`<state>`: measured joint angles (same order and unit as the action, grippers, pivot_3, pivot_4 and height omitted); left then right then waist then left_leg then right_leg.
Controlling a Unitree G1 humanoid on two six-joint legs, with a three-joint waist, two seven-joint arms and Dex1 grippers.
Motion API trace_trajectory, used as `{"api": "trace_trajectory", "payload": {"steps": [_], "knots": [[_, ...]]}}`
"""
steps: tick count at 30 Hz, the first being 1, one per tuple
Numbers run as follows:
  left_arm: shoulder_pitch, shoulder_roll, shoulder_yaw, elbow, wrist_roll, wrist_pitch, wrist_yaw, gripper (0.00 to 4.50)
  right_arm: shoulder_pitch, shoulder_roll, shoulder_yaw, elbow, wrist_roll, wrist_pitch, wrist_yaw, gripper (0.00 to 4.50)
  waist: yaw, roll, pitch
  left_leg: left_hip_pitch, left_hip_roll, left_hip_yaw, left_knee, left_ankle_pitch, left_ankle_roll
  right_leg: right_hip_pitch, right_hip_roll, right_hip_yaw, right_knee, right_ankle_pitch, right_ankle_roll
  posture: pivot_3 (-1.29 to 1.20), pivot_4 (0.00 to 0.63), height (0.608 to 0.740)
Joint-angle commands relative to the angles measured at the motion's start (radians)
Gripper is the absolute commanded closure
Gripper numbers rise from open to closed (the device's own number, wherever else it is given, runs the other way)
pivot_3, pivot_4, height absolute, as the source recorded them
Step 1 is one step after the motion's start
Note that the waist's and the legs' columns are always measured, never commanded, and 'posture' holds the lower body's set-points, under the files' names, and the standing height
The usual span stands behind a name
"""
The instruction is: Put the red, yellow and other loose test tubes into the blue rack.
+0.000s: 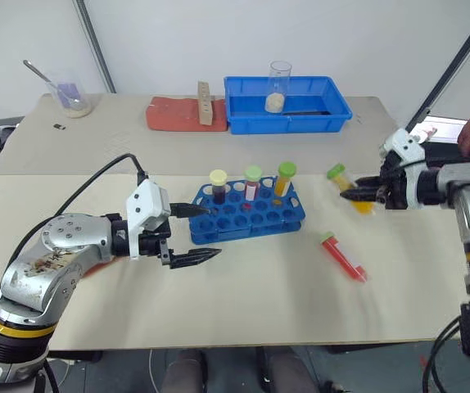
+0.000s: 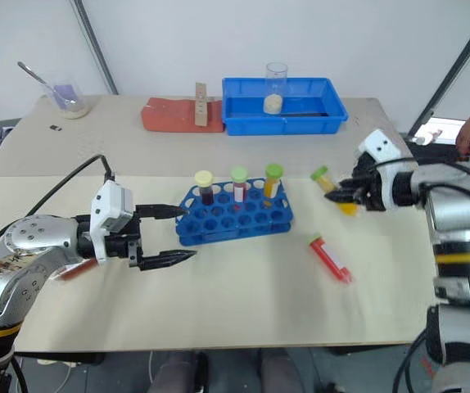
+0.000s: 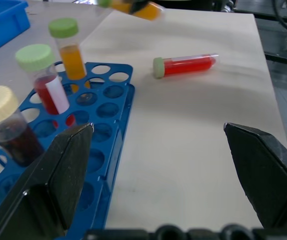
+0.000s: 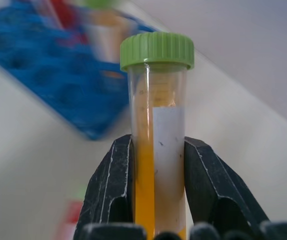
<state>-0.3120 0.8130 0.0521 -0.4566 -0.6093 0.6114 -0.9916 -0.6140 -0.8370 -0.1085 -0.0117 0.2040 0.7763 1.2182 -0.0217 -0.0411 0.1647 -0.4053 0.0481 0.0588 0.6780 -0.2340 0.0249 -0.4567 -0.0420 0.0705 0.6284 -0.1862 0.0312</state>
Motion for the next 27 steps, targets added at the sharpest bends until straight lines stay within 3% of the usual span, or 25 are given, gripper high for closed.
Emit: {"api": "trace_trajectory", "payload": {"steps": [1,6,13,21,27], "knots": [[-0.002,0.011,0.038,0.007,0.004,-0.035,-0.007,0.00,0.149,0.118,-0.186,-0.319,0.170,0.012,-0.105,3.53,0.002,0.000,0.000,0.000,0.000,0.000,0.000,0.000,0.000,0.000,0.000,-0.001,0.000,-0.001,0.001,0.00,0.150,0.740],[-0.002,-0.013,0.045,0.030,0.008,-0.079,-0.009,0.00,0.276,0.308,-0.150,-0.456,0.150,-0.125,-0.319,3.53,0.001,0.000,0.000,0.002,0.001,0.000,0.003,0.002,-0.003,0.002,0.001,0.000,0.001,-0.001,0.005,0.00,0.150,0.740],[-0.008,-0.041,0.028,0.046,0.018,-0.117,-0.005,0.00,0.317,0.524,-0.053,-0.261,0.001,-0.502,-0.564,3.53,0.000,0.000,0.000,0.002,0.001,0.000,0.002,0.005,-0.005,0.002,0.001,0.000,0.001,-0.001,0.001,0.00,0.150,0.740],[-0.027,-0.052,0.014,0.051,0.024,-0.110,0.000,0.00,0.261,0.622,0.007,-0.013,-0.041,-0.731,-0.669,3.53,-0.004,0.000,0.000,0.001,0.001,0.000,0.001,0.005,-0.005,0.001,0.001,0.000,0.000,0.002,0.002,0.00,0.150,0.740],[-0.014,-0.051,0.018,0.044,0.024,-0.110,-0.002,0.00,0.241,0.648,0.031,0.060,-0.046,-0.812,-0.710,3.53,-0.013,0.000,0.000,0.001,0.001,-0.001,0.001,0.005,-0.005,0.001,0.001,0.000,0.001,0.002,0.002,0.00,0.150,0.740]]}}
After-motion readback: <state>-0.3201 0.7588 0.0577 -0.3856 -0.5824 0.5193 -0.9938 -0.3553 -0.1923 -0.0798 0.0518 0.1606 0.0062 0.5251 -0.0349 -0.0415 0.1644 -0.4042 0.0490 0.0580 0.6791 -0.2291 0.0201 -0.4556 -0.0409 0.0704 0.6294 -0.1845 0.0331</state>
